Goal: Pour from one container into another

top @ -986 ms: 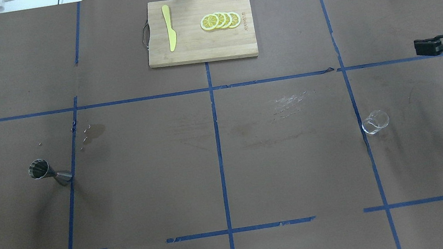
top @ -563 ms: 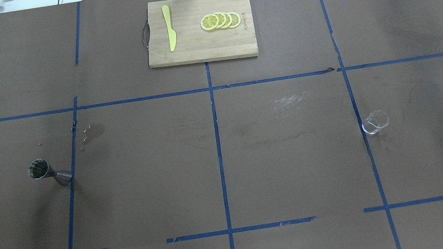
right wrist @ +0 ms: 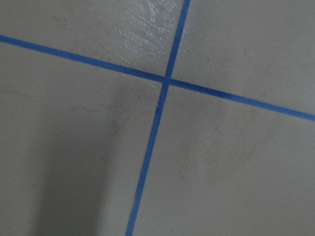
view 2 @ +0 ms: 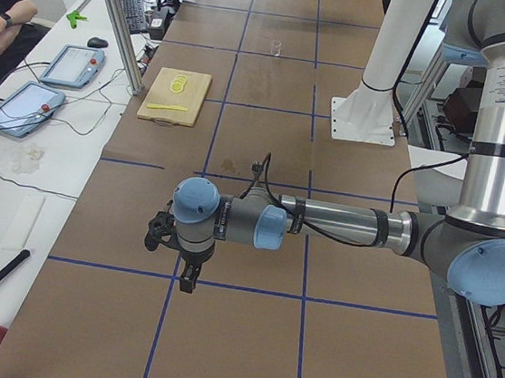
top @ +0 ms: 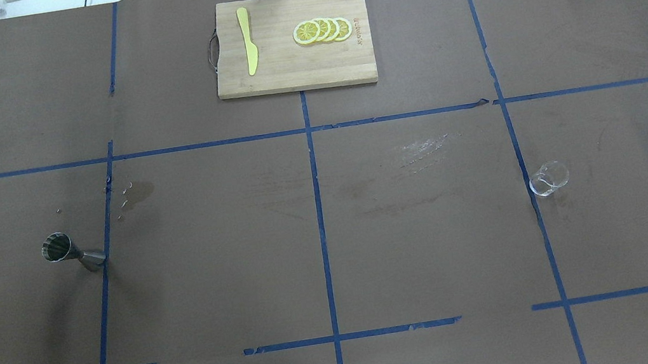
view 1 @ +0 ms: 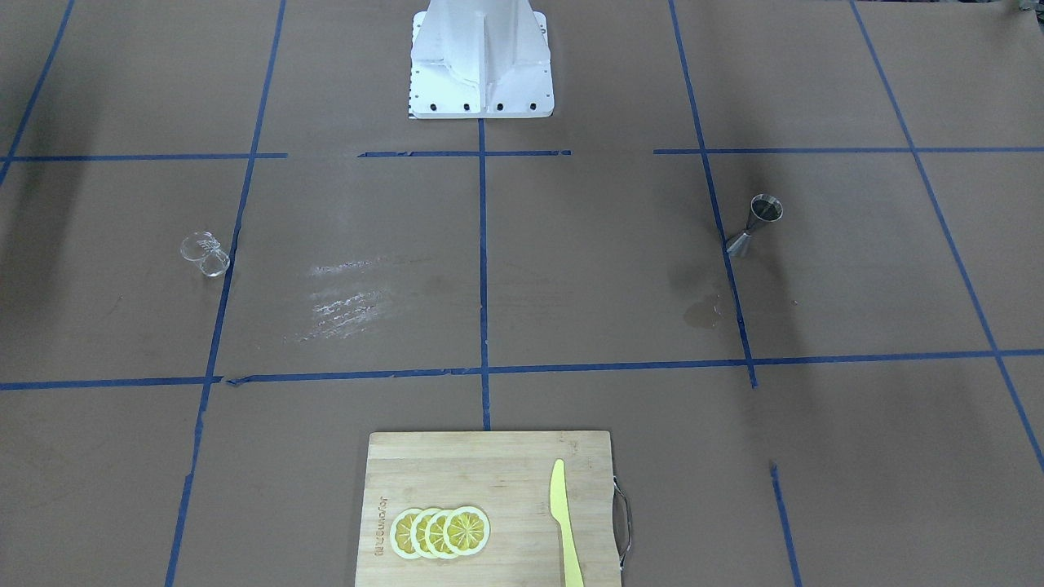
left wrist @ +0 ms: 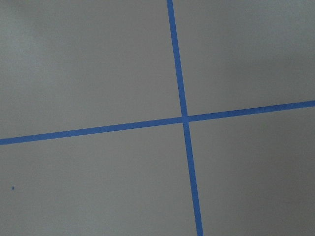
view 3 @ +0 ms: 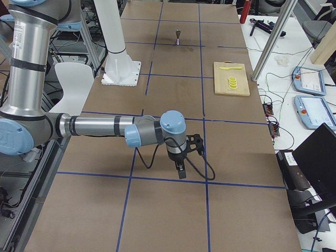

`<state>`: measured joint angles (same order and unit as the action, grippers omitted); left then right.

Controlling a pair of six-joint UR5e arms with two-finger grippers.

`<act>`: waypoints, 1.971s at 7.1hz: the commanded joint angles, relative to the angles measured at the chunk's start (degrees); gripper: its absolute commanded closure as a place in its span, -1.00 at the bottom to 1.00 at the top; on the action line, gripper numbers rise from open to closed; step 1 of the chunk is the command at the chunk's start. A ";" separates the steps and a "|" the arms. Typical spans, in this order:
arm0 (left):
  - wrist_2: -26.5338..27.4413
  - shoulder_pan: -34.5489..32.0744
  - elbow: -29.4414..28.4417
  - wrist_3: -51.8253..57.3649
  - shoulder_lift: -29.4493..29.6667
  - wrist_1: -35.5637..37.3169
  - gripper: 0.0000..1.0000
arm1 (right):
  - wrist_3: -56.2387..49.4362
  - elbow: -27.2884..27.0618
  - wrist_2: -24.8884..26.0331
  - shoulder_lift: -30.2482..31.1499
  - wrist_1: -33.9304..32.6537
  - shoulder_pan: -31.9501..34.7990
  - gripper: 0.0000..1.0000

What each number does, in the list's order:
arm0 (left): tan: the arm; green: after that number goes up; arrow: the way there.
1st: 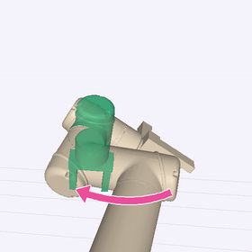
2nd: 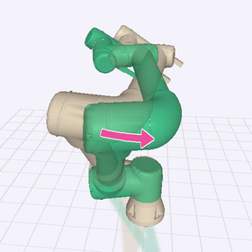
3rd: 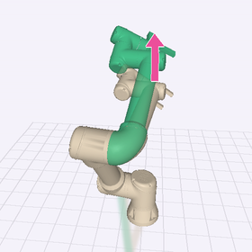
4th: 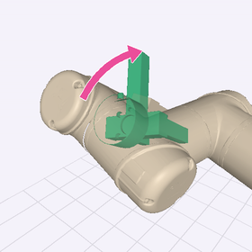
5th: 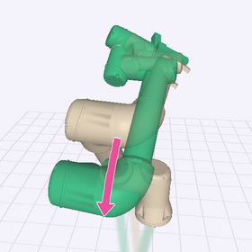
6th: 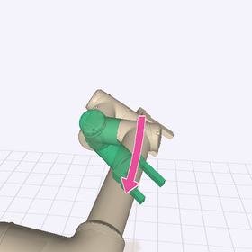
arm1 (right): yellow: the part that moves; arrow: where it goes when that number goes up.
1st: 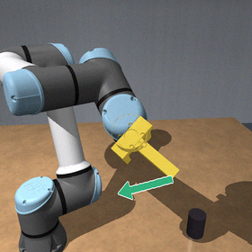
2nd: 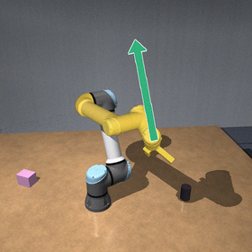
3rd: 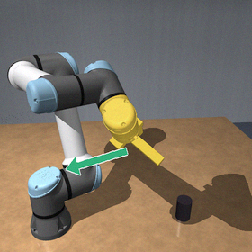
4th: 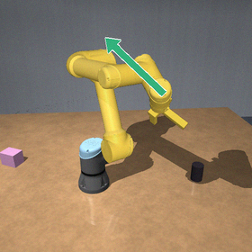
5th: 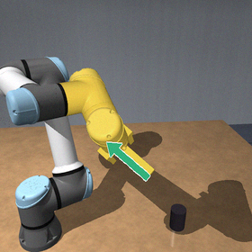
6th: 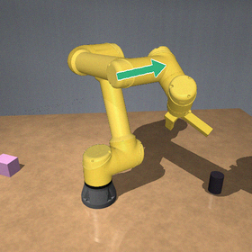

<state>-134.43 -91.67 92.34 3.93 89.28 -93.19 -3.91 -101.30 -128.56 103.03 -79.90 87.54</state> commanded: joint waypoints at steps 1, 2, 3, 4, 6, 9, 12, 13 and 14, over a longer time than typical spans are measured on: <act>0.05 0.17 0.39 -0.07 -0.34 0.38 -1.00 | -0.40 5.91 -0.81 0.95 -0.17 0.52 -1.00; 0.05 0.17 0.48 -0.07 -0.42 0.29 -1.00 | -0.23 5.07 -1.42 0.33 -0.26 0.52 -1.00; 0.05 0.17 0.48 -0.07 -0.42 0.29 -1.00 | -0.22 3.93 -1.60 -0.37 -1.04 0.87 -1.00; 0.05 0.17 0.39 -0.07 -0.42 0.29 -1.00 | -0.22 1.91 -2.22 -0.64 -3.92 1.05 -1.00; 0.05 0.17 0.39 -0.07 -0.42 0.38 -1.00 | -0.40 -3.89 -1.78 -1.52 -13.33 1.75 -1.00; 0.05 0.35 0.39 -0.07 -0.42 0.38 -1.00 | -0.49 -3.73 -1.78 -1.34 -13.00 1.75 -1.00; 0.05 0.70 0.39 0.02 -0.42 0.47 -1.00 | -0.84 -3.56 -1.78 -1.43 -13.00 1.66 -1.00; 0.05 0.70 0.39 0.02 -0.42 0.38 -1.00 | -0.84 -3.56 -1.78 -1.43 -13.00 1.66 -1.00; 0.05 0.79 0.39 0.02 -0.51 0.47 -1.00 | -0.93 -3.56 -1.78 -1.43 -13.00 1.66 -1.00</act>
<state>-134.39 -90.96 92.72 3.95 88.83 -92.76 -4.75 -104.87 -130.34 101.61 -92.90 89.21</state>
